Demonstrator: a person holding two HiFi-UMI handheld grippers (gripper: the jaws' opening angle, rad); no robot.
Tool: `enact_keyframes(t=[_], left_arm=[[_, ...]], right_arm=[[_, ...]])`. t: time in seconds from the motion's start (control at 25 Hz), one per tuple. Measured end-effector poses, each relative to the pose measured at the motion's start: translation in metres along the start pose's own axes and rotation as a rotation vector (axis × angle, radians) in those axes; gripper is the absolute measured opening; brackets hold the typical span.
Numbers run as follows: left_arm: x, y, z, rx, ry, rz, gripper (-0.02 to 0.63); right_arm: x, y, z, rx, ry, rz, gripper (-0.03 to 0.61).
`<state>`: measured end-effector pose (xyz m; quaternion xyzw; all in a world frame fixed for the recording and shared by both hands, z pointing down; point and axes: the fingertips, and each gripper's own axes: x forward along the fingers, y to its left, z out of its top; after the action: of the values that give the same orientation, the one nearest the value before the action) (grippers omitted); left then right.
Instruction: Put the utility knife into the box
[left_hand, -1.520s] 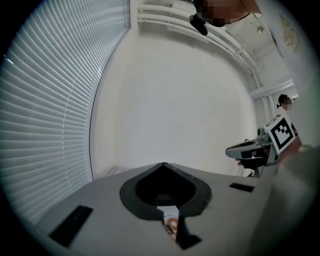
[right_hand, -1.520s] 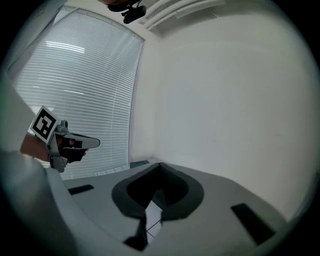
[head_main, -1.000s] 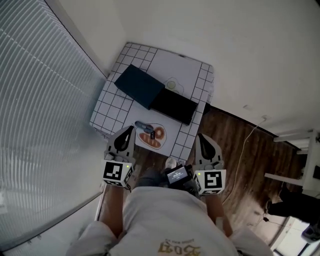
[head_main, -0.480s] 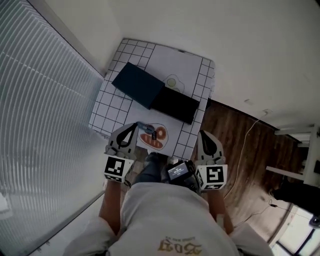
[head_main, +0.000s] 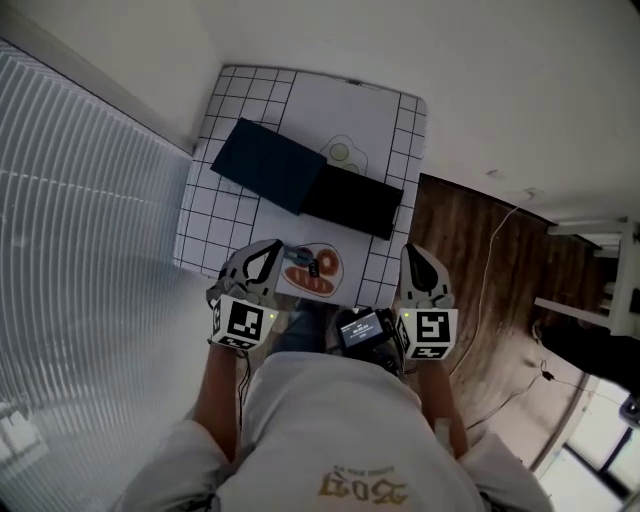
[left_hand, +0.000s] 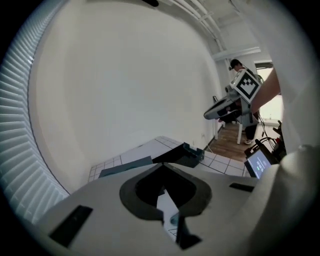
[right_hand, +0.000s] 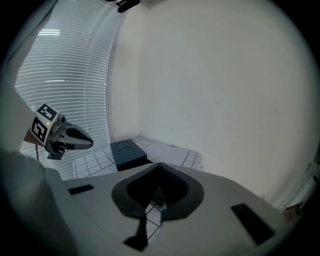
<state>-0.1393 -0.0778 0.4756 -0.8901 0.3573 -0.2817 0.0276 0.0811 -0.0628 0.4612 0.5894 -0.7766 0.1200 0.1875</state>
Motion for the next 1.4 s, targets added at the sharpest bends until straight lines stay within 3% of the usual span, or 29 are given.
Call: enact_keyframes(t=[0.32,0.88,1.04,1.28,1.4], left_arm=[[0.033,-0.025,-0.047,0.111,0.119,-0.207,0.009],[0.059,-0.054,-0.114,0.198,0.297,-0.523,0.012],[0.062,-0.060,-0.126,0.194,0.333,-0.580,0.097],[0.059,-0.071,-0.144,0.211,0.390,-0.667,0.160],[0.061,-0.073,-0.151,0.234,0.409,-0.691,0.160]], right_arm=[[0.013,0.015,-0.033,0.037,0.087,-0.013,0.006],[0.025,0.020,-0.078,0.095,0.201,-0.055,0.006],[0.026,0.024,-0.086,0.110,0.223,-0.057,0.007],[0.027,0.029,-0.096,0.136,0.244,-0.039,0.006],[0.029,0.034,-0.099,0.141,0.251,-0.015,0.006]])
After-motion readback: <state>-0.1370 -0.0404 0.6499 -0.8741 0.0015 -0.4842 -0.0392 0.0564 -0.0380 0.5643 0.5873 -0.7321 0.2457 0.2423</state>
